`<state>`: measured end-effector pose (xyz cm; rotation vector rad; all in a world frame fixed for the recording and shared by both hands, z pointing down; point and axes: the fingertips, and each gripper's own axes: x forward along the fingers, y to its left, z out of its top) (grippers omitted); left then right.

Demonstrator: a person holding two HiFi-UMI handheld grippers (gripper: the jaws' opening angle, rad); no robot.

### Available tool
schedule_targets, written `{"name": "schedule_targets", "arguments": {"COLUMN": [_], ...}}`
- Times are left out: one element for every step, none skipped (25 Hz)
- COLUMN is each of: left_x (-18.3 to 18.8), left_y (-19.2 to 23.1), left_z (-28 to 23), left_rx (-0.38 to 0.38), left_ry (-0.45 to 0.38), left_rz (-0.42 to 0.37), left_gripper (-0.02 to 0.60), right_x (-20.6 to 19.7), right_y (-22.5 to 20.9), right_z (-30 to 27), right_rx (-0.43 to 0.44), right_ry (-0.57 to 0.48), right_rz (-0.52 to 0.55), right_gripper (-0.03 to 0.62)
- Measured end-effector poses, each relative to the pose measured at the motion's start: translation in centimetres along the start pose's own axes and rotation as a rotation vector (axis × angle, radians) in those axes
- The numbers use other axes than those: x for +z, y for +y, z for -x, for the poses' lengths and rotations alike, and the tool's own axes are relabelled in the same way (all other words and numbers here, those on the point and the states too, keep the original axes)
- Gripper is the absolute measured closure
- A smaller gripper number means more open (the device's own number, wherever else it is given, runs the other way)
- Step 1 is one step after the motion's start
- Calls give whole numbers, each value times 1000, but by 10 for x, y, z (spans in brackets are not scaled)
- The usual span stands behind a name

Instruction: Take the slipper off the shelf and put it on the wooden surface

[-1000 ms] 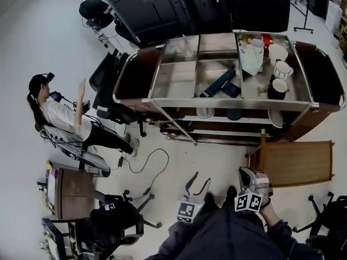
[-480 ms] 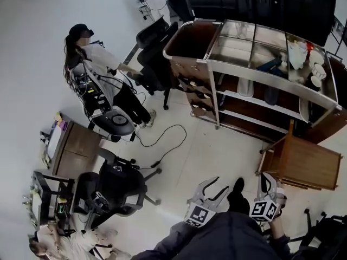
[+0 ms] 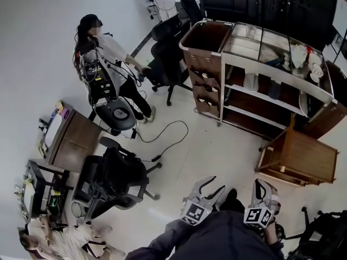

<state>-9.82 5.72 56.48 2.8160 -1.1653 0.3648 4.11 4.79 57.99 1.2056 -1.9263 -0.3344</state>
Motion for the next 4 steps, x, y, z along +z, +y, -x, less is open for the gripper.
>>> {"name": "schedule_targets", "arguments": {"left_x": [1, 2, 3, 4], "left_y": [-1, -3, -5, -8], "left_z": [3, 5, 7, 9], "left_rx": [2, 5, 6, 8], "left_ry": [-3, -7, -11, -14], "left_rz": [0, 2, 5, 9], "left_gripper": [368, 368, 370, 370], "right_x": [2, 4, 6, 8], "right_y": [2, 3, 4, 5], "right_z": [2, 5, 7, 10], "right_rx": [-1, -2, -4, -5], "right_ry": [-4, -7, -11, -15], "right_rz": [1, 4, 7, 9], "right_gripper": [594, 594, 594, 593]}}
